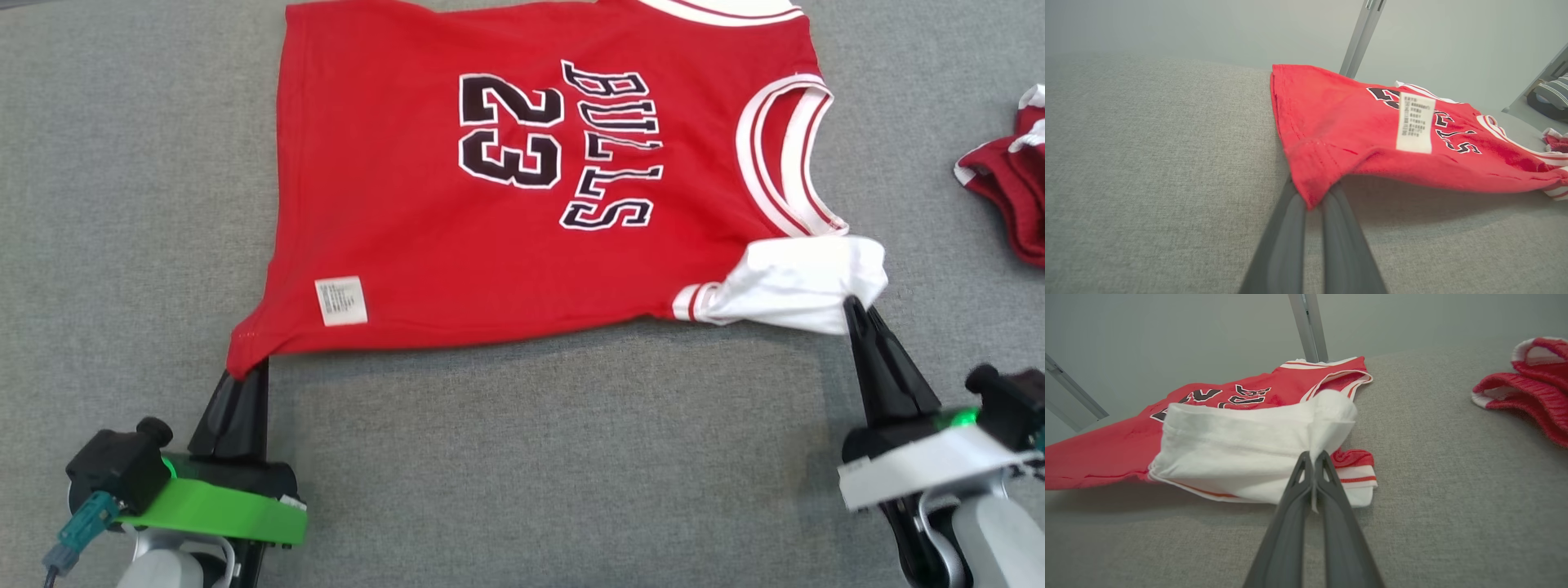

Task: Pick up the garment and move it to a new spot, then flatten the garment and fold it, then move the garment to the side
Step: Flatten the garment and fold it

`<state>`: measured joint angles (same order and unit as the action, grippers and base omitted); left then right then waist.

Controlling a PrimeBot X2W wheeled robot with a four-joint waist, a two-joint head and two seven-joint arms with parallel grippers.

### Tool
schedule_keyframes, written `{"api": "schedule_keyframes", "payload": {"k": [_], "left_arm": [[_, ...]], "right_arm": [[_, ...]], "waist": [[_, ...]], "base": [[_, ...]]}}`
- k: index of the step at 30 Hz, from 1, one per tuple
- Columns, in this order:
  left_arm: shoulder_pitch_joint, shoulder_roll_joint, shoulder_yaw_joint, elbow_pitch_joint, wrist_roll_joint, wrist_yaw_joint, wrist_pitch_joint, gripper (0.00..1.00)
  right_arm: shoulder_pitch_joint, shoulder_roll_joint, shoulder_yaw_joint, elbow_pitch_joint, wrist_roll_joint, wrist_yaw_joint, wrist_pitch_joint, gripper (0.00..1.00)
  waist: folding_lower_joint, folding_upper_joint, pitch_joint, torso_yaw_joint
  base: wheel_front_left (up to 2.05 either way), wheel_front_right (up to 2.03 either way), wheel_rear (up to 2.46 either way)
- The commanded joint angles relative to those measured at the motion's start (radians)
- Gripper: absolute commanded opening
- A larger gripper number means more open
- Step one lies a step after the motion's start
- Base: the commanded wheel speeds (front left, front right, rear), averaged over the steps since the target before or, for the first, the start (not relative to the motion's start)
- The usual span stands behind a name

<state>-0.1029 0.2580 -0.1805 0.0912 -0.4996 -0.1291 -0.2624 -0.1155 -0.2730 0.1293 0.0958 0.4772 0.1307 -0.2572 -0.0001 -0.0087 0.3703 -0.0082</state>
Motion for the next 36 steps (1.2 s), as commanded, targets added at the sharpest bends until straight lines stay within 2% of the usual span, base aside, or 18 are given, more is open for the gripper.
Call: {"api": "schedule_keyframes", "payload": {"k": [1, 11, 19, 27, 33, 36], "left_arm": [[0.027, -0.004, 0.010, -0.009, 0.002, -0.002, -0.003, 0.00], [0.131, -0.024, 0.034, -0.020, 0.013, -0.001, -0.003, 0.00], [0.226, -0.029, 0.083, -0.040, 0.034, 0.000, -0.003, 0.00], [0.284, -0.042, 0.097, -0.070, 0.017, 0.000, -0.003, 0.00], [0.237, 0.020, 0.061, -0.084, 0.002, 0.000, 0.039, 0.00], [0.199, 0.079, 0.021, -0.124, -0.015, -0.001, 0.131, 0.00]], "right_arm": [[0.049, 0.002, -0.016, -0.034, -0.003, 0.000, -0.007, 0.00], [0.337, -0.013, -0.061, -0.208, 0.006, 0.000, -0.009, 0.00], [0.450, -0.043, -0.062, -0.254, -0.021, -0.001, -0.009, 0.00], [0.411, -0.036, -0.068, -0.257, -0.018, -0.001, -0.008, 0.00], [0.321, -0.056, -0.068, -0.266, 0.015, -0.001, 0.037, 0.00], [0.254, -0.050, -0.079, -0.270, 0.051, -0.001, 0.072, 0.00]], "waist": [[0.0001, 0.0087, -0.013, 0.008], [0.0001, 0.0087, -0.054, 0.015], [0.0001, 0.0087, -0.056, -0.004], [0.0001, 0.0087, -0.052, -0.008], [0.0001, 0.0087, -0.021, 0.001], [0.0001, 0.0087, 0.004, 0.012]], "base": [[0.00, 0.00, 0.00], [0.00, 0.00, 0.00], [0.00, 0.00, 0.00], [0.00, 0.00, 0.00], [0.00, 0.00, 0.00], [0.00, 0.00, 0.00]]}}
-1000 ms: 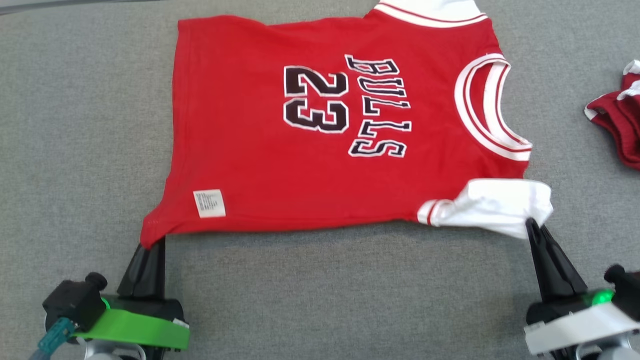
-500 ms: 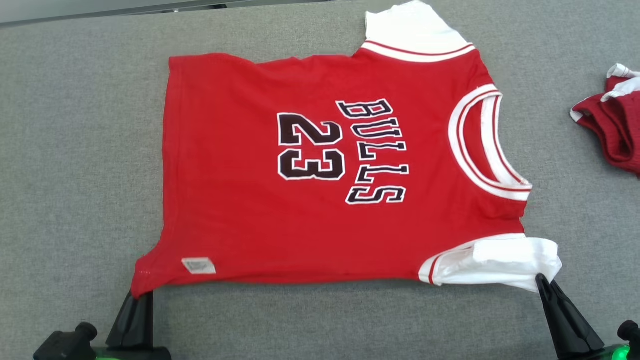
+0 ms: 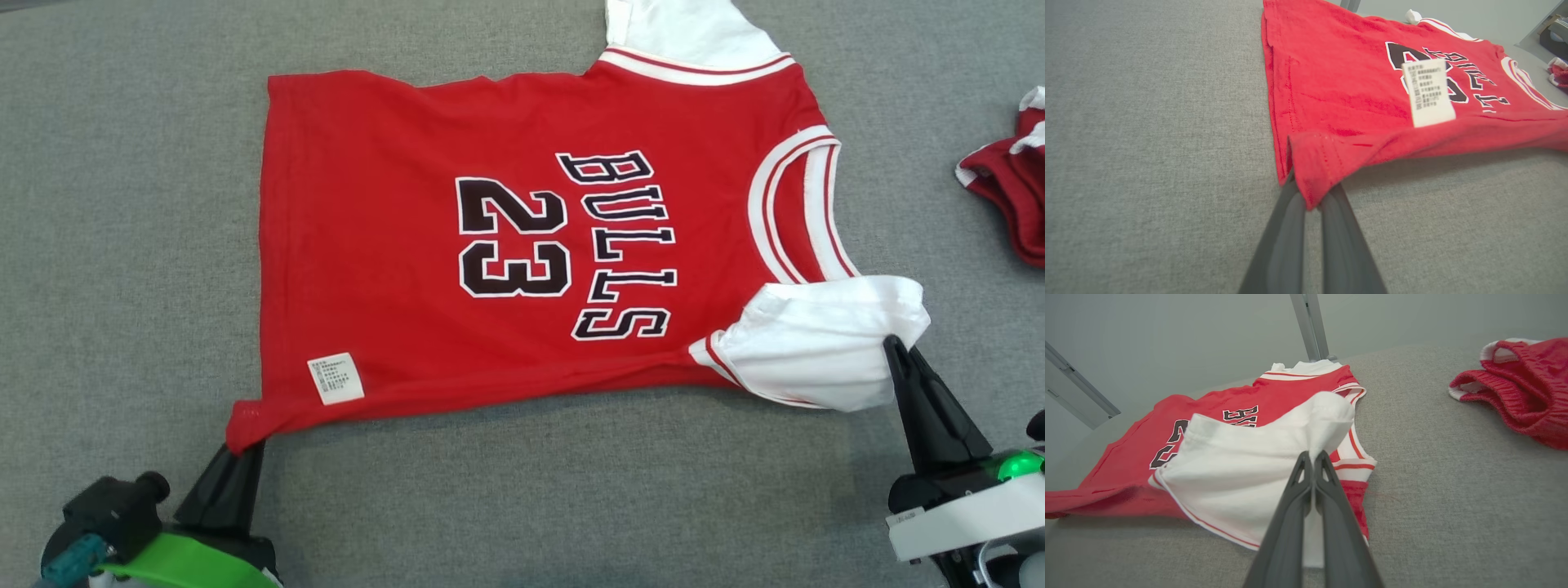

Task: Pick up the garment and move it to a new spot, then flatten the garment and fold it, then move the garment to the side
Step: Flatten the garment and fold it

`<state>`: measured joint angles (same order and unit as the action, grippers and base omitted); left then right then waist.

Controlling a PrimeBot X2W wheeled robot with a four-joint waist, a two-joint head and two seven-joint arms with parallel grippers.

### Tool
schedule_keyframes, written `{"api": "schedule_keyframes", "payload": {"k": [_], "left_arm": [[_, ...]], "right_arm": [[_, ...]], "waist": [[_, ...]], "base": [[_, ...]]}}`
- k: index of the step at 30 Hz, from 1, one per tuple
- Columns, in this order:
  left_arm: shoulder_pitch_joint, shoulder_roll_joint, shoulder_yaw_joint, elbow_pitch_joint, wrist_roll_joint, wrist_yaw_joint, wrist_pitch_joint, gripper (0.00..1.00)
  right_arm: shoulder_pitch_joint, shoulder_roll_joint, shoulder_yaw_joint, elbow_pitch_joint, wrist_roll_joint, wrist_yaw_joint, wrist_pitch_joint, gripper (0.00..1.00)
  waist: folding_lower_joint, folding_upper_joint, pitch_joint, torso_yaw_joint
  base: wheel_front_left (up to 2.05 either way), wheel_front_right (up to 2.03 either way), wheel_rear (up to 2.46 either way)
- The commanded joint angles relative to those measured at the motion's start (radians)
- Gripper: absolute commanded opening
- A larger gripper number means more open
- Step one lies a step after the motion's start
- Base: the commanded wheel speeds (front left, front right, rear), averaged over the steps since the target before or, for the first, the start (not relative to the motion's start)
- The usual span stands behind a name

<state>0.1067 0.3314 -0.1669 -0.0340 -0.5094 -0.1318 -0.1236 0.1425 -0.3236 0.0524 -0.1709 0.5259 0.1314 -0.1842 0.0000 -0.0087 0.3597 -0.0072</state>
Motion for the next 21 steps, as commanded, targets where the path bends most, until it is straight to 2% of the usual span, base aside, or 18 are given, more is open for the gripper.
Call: {"api": "schedule_keyframes", "payload": {"k": [1, 10, 21], "left_arm": [[-0.025, 0.021, 0.003, -0.015, -0.012, 0.002, 0.022, 0.00], [-0.169, 0.091, -0.020, -0.073, -0.079, 0.009, 0.298, 0.00], [-0.358, 0.102, -0.082, -0.026, -0.096, 0.012, 0.465, 0.00]], "right_arm": [[-0.023, 0.001, -0.006, 0.000, 0.011, -0.001, 0.012, 0.00], [-0.169, -0.019, -0.002, 0.094, 0.034, -0.001, 0.126, 0.00], [-0.317, -0.036, -0.013, 0.182, 0.004, -0.001, 0.164, 0.00]], "waist": [[0.0000, 0.0087, 0.018, 0.014], [0.0000, 0.0087, 0.026, 0.023], [0.0000, 0.0087, 0.033, 0.012]], "base": [[0.00, 0.00, 0.00], [0.00, 0.00, 0.00], [0.00, 0.00, 0.00]]}}
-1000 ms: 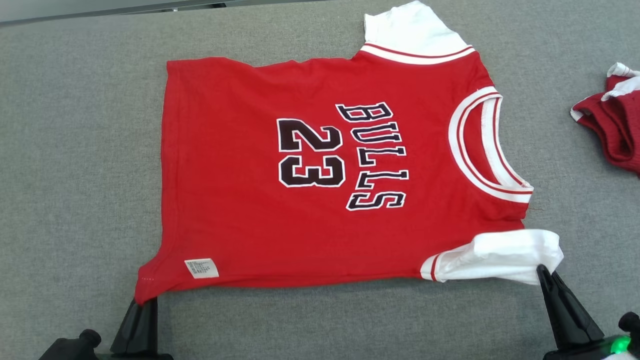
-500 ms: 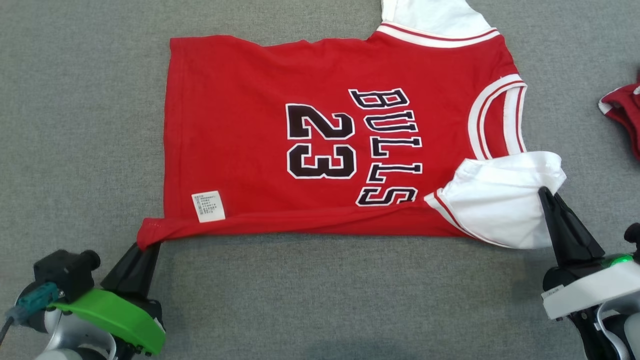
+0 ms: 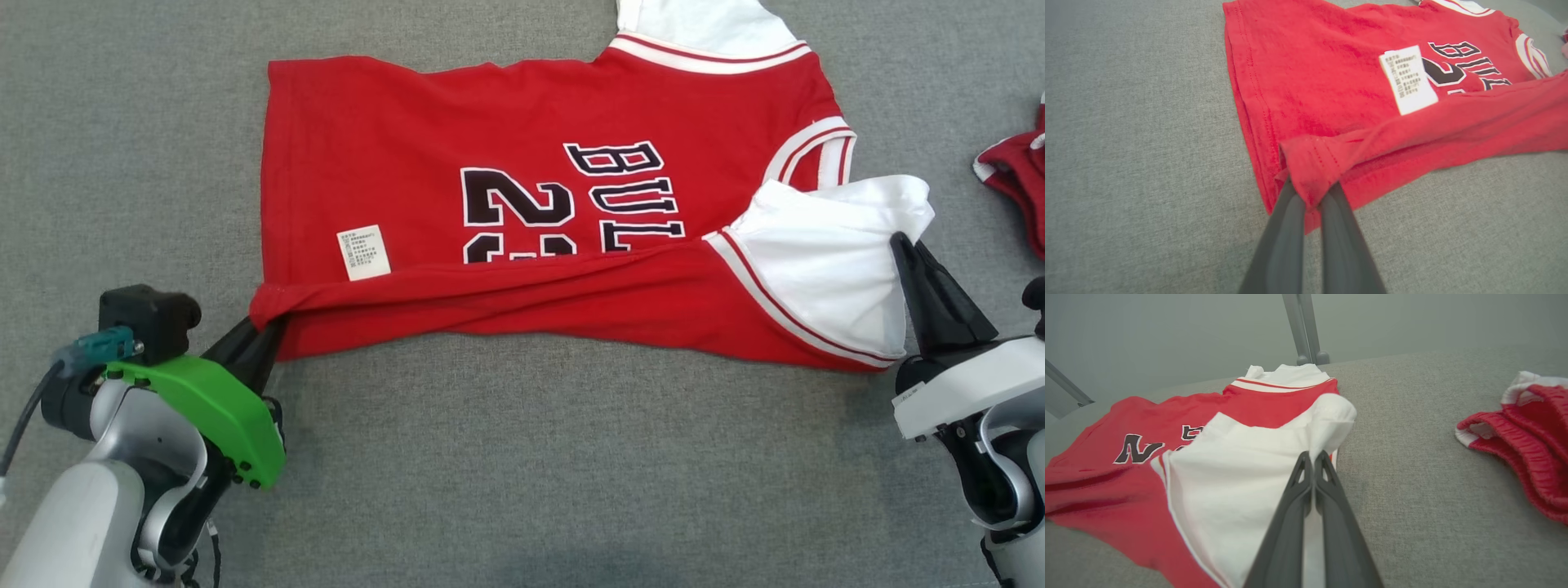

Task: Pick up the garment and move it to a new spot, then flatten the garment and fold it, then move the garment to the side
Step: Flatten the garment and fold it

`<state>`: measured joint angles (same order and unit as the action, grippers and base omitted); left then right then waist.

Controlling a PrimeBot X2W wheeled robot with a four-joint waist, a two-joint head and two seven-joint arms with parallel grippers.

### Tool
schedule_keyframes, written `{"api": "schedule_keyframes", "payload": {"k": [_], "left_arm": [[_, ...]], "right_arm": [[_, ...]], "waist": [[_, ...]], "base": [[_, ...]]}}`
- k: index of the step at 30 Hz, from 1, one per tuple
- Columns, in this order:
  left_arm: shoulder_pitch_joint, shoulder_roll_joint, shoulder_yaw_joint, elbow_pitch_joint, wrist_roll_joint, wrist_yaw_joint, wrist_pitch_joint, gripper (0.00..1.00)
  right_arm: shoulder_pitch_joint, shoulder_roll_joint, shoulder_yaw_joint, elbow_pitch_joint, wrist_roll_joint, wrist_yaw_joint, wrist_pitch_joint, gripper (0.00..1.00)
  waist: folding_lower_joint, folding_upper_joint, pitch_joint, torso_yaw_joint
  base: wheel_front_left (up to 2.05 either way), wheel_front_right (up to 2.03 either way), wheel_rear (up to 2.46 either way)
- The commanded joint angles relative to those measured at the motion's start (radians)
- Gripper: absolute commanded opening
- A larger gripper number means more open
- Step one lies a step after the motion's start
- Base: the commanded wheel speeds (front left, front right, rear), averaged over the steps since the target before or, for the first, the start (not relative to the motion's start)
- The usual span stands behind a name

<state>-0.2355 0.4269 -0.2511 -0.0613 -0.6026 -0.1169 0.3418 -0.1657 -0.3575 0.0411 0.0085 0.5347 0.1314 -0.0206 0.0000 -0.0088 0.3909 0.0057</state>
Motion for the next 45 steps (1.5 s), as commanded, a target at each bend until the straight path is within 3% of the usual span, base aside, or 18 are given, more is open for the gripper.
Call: {"api": "schedule_keyframes", "payload": {"k": [1, 6, 7, 8, 9, 10, 11, 19, 29, 37, 38, 39, 40, 41, 42, 43, 44, 45], "left_arm": [[-0.033, 0.007, -0.007, 0.013, -0.002, -0.003, 0.009, 0.00], [-0.111, -0.007, -0.037, 0.098, -0.009, -0.007, 0.022, 0.00], [-0.123, -0.009, -0.039, 0.118, -0.006, -0.007, 0.020, 0.12], [-0.133, -0.011, -0.041, 0.137, -0.003, -0.006, 0.017, 0.29], [-0.140, -0.016, -0.040, 0.157, -0.004, -0.005, 0.014, 0.50], [-0.149, -0.018, -0.036, 0.175, -0.001, -0.002, 0.003, 0.96], [-0.156, -0.016, -0.036, 0.193, 0.008, 0.001, -0.005, 1.00], [-0.078, -0.038, -0.011, 0.201, -0.015, 0.047, -0.050, 1.00], [0.019, -0.055, 0.015, 0.085, -0.071, 0.095, -0.028, 1.00], [-0.047, -0.076, -0.020, 0.169, -0.077, 0.075, -0.002, 1.00], [-0.057, -0.083, -0.025, 0.183, -0.076, 0.073, 0.000, 0.82], [-0.065, -0.088, -0.033, 0.196, -0.079, 0.072, 0.005, 0.41], [-0.071, -0.091, -0.038, 0.206, -0.080, 0.068, 0.008, 0.24], [-0.077, -0.095, -0.044, 0.220, -0.085, 0.062, 0.014, 0.00], [-0.079, -0.098, -0.051, 0.231, -0.089, 0.059, 0.017, 0.00], [-0.081, -0.100, -0.055, 0.240, -0.092, 0.053, 0.019, 0.00], [-0.081, -0.098, -0.057, 0.249, -0.094, 0.050, 0.018, 0.00], [-0.077, -0.093, -0.058, 0.254, -0.095, 0.048, 0.021, 0.00]], "right_arm": [[-0.014, -0.003, -0.001, 0.007, -0.006, -0.001, 0.004, 0.00], [-0.037, -0.004, 0.020, 0.032, -0.033, -0.001, 0.025, 0.00], [-0.042, -0.003, 0.025, 0.036, -0.040, -0.001, 0.022, 0.00], [-0.048, -0.002, 0.031, 0.039, -0.048, -0.001, 0.017, 0.38], [-0.052, 0.000, 0.036, 0.042, -0.053, -0.001, 0.013, 0.64], [-0.053, 0.003, 0.039, 0.047, -0.057, -0.001, 0.009, 1.00], [-0.055, 0.004, 0.040, 0.050, -0.062, -0.001, 0.007, 1.00], [0.001, 0.000, -0.026, -0.013, -0.085, -0.001, 0.045, 1.00], [0.152, -0.002, -0.046, -0.153, -0.058, -0.001, 0.299, 1.00], [0.093, 0.010, 0.002, -0.117, -0.026, -0.001, 0.471, 1.00], [0.085, 0.005, 0.009, -0.112, -0.023, -0.001, 0.484, 1.00], [0.077, 0.004, 0.013, -0.107, -0.019, -0.001, 0.497, 1.00], [0.071, 0.003, 0.016, -0.102, -0.012, -0.001, 0.508, 1.00], [0.063, 0.002, 0.017, -0.096, -0.006, -0.001, 0.517, 0.82], [0.057, -0.001, 0.017, -0.089, 0.003, -0.001, 0.527, 0.42], [0.053, -0.003, 0.020, -0.082, 0.016, -0.001, 0.537, 0.09], [0.047, -0.002, 0.020, -0.071, 0.033, -0.001, 0.549, 0.00], [0.042, -0.009, 0.026, -0.062, 0.050, -0.001, 0.568, 0.00]], "waist": [[0.0000, 0.0088, 0.004, 0.000], [0.0000, 0.0088, 0.010, -0.001], [0.0000, 0.0088, 0.010, -0.003], [0.0000, 0.0088, 0.010, -0.004], [0.0000, 0.0088, 0.010, -0.006], [0.0000, 0.0088, 0.009, -0.007], [0.0000, 0.0088, 0.008, -0.008], [0.0000, 0.0088, -0.003, -0.021], [0.0000, 0.0088, 0.020, 0.001], [0.0000, 0.0088, 0.017, 0.011], [0.0000, 0.0088, 0.016, 0.014], [0.0000, 0.0088, 0.014, 0.017], [0.0000, 0.0088, 0.013, 0.019], [0.0000, 0.0088, 0.012, 0.020], [0.0000, 0.0088, 0.011, 0.021], [0.0000, 0.0088, 0.010, 0.022], [0.0000, 0.0088, 0.007, 0.021], [0.0000, 0.0088, 0.004, 0.020]], "base": [[0.00, 0.00, 0.00], [0.00, 0.00, 0.00], [0.00, 0.00, 0.00], [0.00, 0.00, 0.00], [0.00, 0.00, 0.00], [0.00, 0.00, 0.00], [0.00, 0.00, 0.00], [0.00, 0.00, 0.00], [0.00, 0.00, 0.00], [0.00, 0.00, 0.00], [0.00, 0.00, 0.00], [0.00, 0.00, 0.00], [0.00, 0.00, 0.00], [0.00, 0.00, 0.00], [0.00, 0.00, 0.00], [0.00, 0.00, 0.00], [0.00, 0.00, 0.00], [0.00, 0.00, 0.00]]}}
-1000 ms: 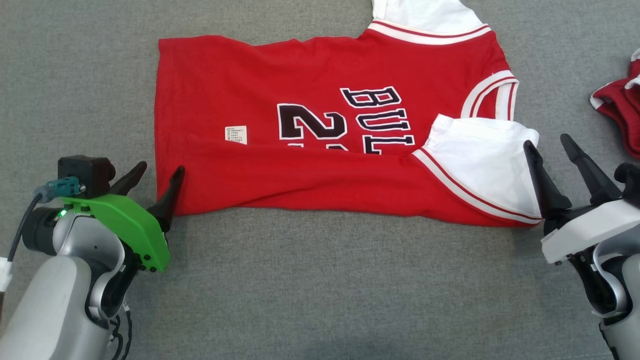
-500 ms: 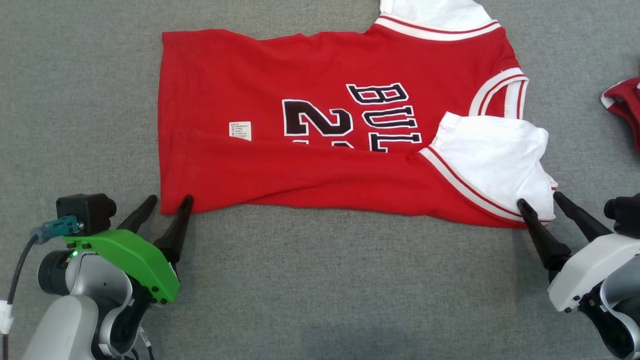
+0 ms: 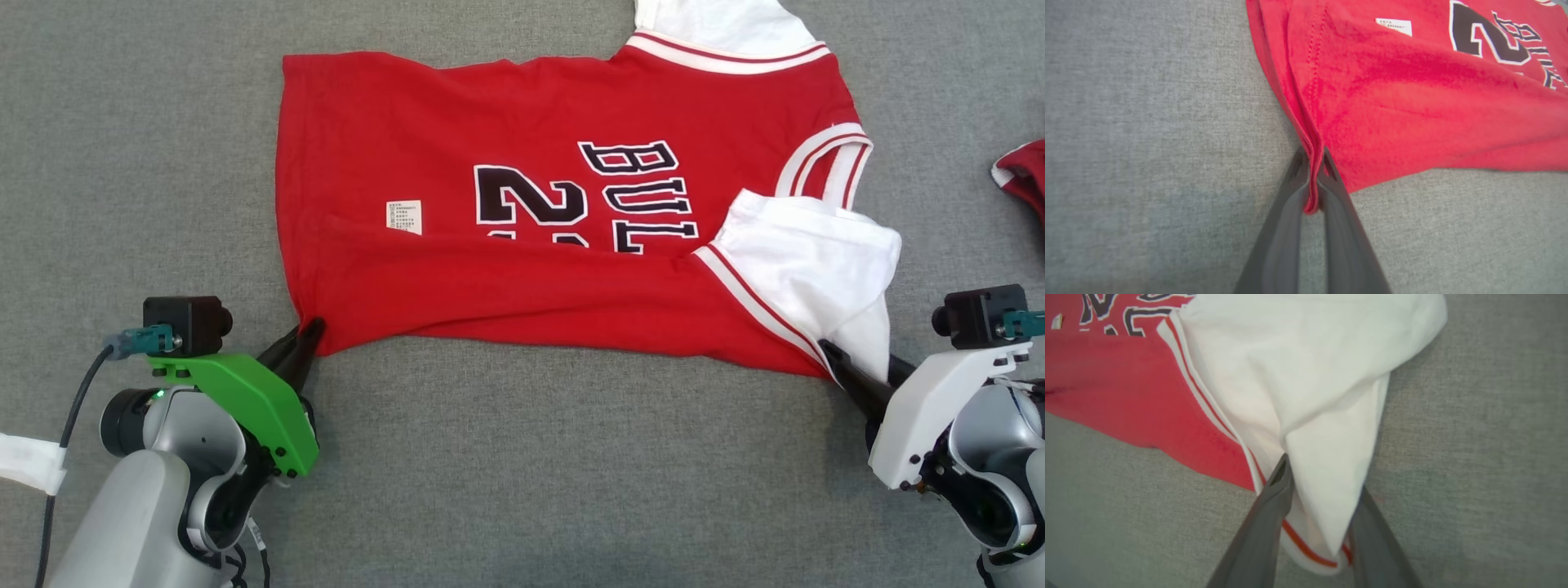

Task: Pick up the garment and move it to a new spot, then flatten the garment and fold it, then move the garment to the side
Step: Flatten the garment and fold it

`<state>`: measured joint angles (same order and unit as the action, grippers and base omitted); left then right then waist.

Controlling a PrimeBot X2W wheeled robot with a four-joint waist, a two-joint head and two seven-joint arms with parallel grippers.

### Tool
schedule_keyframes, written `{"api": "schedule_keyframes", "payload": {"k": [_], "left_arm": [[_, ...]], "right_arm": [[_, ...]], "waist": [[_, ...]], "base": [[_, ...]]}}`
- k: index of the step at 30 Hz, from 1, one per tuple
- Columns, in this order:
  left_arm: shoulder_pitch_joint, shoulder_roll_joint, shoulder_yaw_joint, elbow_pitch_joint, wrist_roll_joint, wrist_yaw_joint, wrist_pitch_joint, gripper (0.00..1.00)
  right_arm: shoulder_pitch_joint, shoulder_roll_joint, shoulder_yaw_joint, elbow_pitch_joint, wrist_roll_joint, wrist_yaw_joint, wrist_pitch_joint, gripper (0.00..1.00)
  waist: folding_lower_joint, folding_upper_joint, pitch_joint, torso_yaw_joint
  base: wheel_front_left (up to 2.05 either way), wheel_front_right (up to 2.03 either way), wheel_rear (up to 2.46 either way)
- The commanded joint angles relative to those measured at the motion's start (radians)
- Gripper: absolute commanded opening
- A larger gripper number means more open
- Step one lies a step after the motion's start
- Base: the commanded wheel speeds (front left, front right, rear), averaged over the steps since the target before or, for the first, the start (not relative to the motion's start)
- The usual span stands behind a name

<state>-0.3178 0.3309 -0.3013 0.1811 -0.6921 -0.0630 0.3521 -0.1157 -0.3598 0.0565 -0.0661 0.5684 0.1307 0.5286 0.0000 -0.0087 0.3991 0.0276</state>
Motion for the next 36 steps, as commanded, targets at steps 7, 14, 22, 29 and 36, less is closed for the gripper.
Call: {"api": "schedule_keyframes", "payload": {"k": [7, 14, 22, 29, 36], "left_arm": [[0.067, 0.081, 0.026, -0.088, -0.040, -0.012, 0.052, 0.00], [0.253, 0.130, 0.073, -0.331, -0.142, 0.022, 0.129, 0.00], [0.463, 0.094, 0.088, -0.503, -0.179, 0.080, 0.085, 0.00], [0.451, 0.073, 0.019, -0.439, -0.078, 0.088, 0.055, 0.44], [0.426, 0.098, 0.019, -0.410, -0.044, 0.108, 0.070, 1.00]], "right_arm": [[-0.032, -0.090, -0.015, 0.007, 0.164, -0.001, 0.145, 0.00], [0.061, -0.155, -0.093, -0.083, 0.277, -0.001, 0.347, 0.00], [0.186, -0.134, -0.197, -0.205, 0.296, -0.001, 0.444, 0.00], [0.207, -0.090, -0.155, -0.206, 0.231, 0.000, 0.426, 0.20], [0.180, -0.108, -0.211, -0.219, 0.224, 0.000, 0.496, 1.00]], "waist": [[0.0000, 0.0087, -0.029, -0.007], [0.0000, 0.0087, -0.045, -0.009], [0.0000, 0.0087, -0.040, -0.005], [0.0000, 0.0087, -0.034, 0.011], [0.0000, 0.0087, -0.027, 0.009]], "base": [[0.00, 0.00, 0.00], [0.00, 0.00, 0.00], [0.00, 0.00, 0.00], [0.00, 0.00, 0.00], [0.00, 0.00, 0.00]]}}
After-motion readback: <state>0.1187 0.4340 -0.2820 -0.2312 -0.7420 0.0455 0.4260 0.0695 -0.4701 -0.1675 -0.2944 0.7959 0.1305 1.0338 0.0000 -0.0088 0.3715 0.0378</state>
